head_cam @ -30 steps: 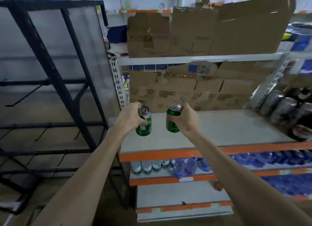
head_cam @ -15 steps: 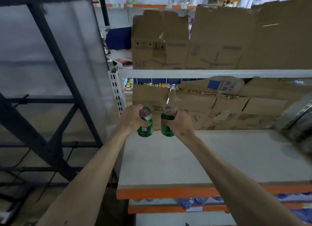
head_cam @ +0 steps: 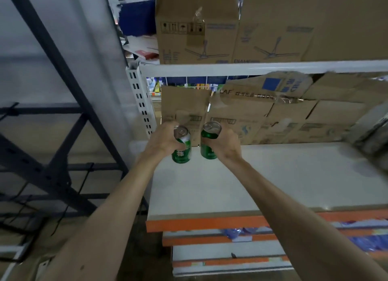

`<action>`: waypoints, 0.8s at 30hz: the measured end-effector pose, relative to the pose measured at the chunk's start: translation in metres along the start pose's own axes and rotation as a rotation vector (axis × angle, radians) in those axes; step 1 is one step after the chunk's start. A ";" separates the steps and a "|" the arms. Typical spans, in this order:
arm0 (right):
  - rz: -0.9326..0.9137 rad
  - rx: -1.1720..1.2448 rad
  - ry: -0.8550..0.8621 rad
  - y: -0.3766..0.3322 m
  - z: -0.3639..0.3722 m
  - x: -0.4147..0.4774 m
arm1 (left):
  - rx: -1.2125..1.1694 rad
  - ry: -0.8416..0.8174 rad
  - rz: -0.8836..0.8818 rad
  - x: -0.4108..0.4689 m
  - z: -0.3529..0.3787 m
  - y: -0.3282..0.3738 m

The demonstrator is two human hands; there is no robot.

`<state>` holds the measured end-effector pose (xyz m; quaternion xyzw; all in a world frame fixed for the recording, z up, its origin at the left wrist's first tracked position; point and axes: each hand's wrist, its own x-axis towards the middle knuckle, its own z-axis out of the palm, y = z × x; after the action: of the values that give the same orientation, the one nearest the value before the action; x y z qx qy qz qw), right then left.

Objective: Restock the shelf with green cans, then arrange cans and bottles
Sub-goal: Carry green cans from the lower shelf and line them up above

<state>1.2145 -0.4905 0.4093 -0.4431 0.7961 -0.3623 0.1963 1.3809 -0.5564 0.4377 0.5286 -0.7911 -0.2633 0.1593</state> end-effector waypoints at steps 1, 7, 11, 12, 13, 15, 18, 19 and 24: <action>-0.004 0.002 0.000 0.003 -0.001 -0.007 | -0.001 0.004 0.000 -0.007 0.002 0.000; -0.044 0.026 -0.037 0.029 -0.009 -0.066 | -0.058 0.017 -0.028 -0.062 0.014 -0.005; -0.044 0.035 -0.046 0.044 -0.014 -0.100 | -0.059 0.037 -0.022 -0.100 0.020 -0.009; -0.035 0.049 -0.042 0.045 -0.015 -0.106 | -0.068 0.031 -0.022 -0.105 0.021 -0.010; -0.035 0.057 -0.041 0.045 -0.015 -0.111 | -0.069 0.037 -0.025 -0.110 0.020 -0.012; -0.040 0.072 -0.035 0.044 -0.013 -0.117 | -0.061 0.055 -0.038 -0.116 0.021 -0.019; -0.042 0.099 -0.014 0.041 -0.004 -0.112 | -0.076 0.058 -0.042 -0.111 0.024 -0.031; -0.044 0.103 -0.007 0.038 0.000 -0.108 | -0.092 0.061 -0.045 -0.106 0.025 -0.036; -0.048 0.113 0.018 0.025 0.037 -0.065 | -0.162 0.124 -0.045 -0.054 0.035 -0.061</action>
<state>1.2584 -0.4412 0.3655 -0.4470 0.7652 -0.4154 0.2051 1.4289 -0.5164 0.3750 0.5471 -0.7437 -0.2965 0.2443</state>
